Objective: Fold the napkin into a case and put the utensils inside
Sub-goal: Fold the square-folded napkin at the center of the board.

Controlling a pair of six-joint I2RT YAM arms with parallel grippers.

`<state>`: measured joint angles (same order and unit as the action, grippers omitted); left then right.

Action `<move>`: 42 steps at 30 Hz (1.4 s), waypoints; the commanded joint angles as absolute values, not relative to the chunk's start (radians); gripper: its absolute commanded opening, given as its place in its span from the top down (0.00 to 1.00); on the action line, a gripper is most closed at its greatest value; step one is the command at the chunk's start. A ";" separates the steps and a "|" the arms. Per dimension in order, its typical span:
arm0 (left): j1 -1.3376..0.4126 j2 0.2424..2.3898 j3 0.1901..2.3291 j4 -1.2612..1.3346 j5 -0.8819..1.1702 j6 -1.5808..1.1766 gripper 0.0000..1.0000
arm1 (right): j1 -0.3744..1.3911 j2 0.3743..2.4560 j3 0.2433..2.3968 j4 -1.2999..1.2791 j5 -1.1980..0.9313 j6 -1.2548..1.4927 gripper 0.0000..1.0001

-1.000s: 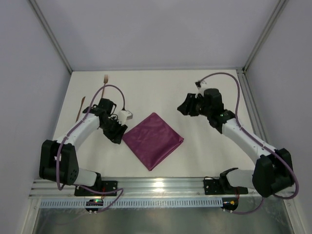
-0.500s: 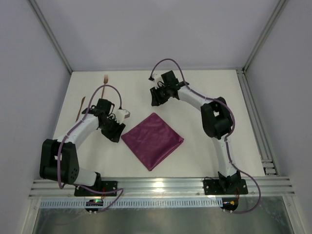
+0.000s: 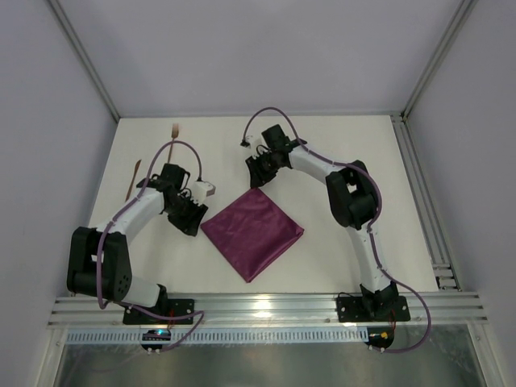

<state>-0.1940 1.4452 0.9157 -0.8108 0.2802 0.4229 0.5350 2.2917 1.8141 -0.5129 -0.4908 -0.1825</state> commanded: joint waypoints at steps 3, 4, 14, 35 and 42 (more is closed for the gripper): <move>-0.189 1.445 0.911 -0.792 0.288 0.419 0.51 | 0.549 2.296 1.818 -0.497 -0.506 -0.184 0.69; -0.189 1.445 0.911 -0.793 0.288 0.417 0.51 | 0.554 2.298 1.815 -0.495 -0.503 -0.186 0.70; -0.187 1.453 0.908 -0.796 0.293 0.425 0.51 | 0.558 2.306 1.813 -0.480 -0.499 -0.176 0.71; -0.186 1.450 0.910 -0.804 0.291 0.428 0.51 | 0.575 2.116 1.684 -0.380 -0.511 -0.124 0.96; -0.186 1.447 0.914 -0.807 0.290 0.428 0.51 | 0.597 1.976 1.525 -0.316 -0.518 -0.104 0.96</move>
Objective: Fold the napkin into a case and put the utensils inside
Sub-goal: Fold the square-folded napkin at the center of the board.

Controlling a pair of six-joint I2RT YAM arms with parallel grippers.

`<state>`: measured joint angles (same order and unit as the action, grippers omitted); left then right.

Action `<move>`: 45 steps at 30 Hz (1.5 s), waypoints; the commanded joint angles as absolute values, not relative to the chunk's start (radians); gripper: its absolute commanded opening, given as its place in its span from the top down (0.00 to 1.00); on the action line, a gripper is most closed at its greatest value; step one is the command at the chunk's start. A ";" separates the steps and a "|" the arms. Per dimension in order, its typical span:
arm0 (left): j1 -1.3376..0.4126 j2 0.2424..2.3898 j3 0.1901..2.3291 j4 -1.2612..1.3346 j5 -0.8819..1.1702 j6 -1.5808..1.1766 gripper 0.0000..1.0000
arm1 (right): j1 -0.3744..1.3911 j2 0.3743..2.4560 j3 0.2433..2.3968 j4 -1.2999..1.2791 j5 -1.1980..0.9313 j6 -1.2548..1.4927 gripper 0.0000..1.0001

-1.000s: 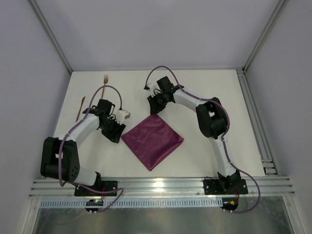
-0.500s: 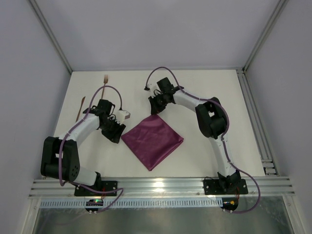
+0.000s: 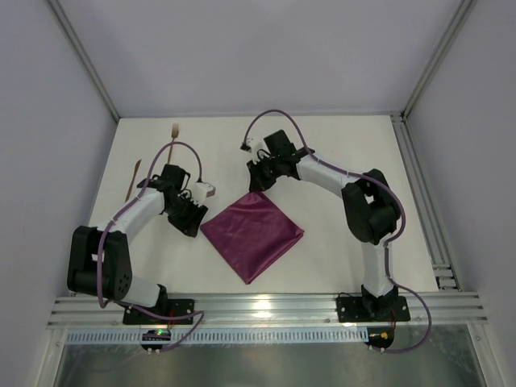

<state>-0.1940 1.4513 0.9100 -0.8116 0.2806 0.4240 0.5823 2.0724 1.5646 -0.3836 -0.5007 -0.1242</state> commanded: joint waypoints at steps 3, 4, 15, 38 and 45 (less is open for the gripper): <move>-0.184 1.445 0.916 -0.810 0.290 0.428 0.51 | 0.604 1.938 1.482 -0.307 -0.534 -0.089 0.96; -0.184 1.443 0.916 -0.810 0.290 0.428 0.51 | 0.609 1.928 1.468 -0.298 -0.540 -0.086 0.96; -0.175 1.440 0.917 -0.816 0.290 0.431 0.51 | 0.755 1.726 1.145 -0.161 -0.554 0.046 0.96; -0.170 1.477 0.953 -0.818 0.281 0.436 0.51 | 0.980 1.663 0.838 0.138 -0.558 0.330 0.96; -0.172 1.491 0.971 -0.816 0.287 0.436 0.52 | 0.996 1.697 0.822 0.129 -0.525 0.345 0.96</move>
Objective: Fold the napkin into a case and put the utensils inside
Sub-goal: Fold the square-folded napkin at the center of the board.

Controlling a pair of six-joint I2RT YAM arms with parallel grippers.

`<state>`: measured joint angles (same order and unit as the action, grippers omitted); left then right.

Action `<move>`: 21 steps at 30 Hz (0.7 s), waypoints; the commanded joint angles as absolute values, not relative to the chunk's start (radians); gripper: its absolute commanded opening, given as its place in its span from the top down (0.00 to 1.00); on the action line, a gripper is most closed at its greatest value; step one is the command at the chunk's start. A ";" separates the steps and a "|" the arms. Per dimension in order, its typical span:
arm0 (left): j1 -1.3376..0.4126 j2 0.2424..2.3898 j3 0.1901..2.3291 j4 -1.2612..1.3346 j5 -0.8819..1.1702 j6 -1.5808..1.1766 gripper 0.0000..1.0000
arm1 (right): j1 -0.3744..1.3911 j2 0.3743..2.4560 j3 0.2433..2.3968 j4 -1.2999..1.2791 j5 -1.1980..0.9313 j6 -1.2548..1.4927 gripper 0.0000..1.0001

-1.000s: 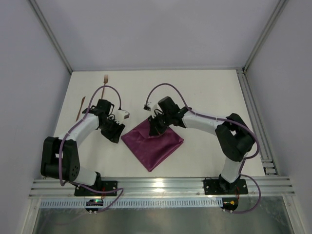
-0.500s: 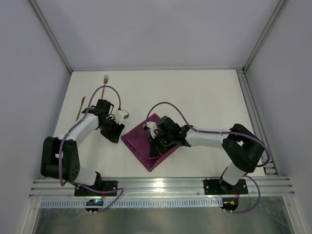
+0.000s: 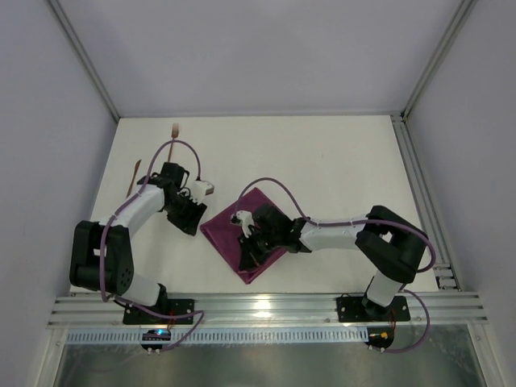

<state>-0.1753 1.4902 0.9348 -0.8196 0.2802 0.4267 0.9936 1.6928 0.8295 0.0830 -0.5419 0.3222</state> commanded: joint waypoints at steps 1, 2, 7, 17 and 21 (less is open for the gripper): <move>-0.172 1.488 0.971 -0.816 0.287 0.436 0.52 | 0.997 1.692 0.821 0.121 -0.519 0.335 0.96; -0.172 1.485 0.973 -0.818 0.287 0.436 0.52 | 0.996 1.689 0.818 0.114 -0.517 0.330 0.96; -0.172 1.465 0.968 -0.816 0.293 0.437 0.52 | 0.997 1.666 0.808 0.074 -0.514 0.298 0.96; -0.232 1.440 0.989 -0.807 0.293 0.431 0.52 | 1.008 1.671 0.787 0.092 -0.535 0.305 0.96; -0.290 1.431 0.999 -0.753 0.267 0.414 0.55 | 1.009 1.666 0.788 0.078 -0.546 0.293 0.96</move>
<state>-0.2577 1.4654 0.9554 -0.8108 0.2779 0.4244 1.0016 1.6970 0.7902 0.0738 -0.5304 0.3122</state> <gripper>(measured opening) 0.458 0.045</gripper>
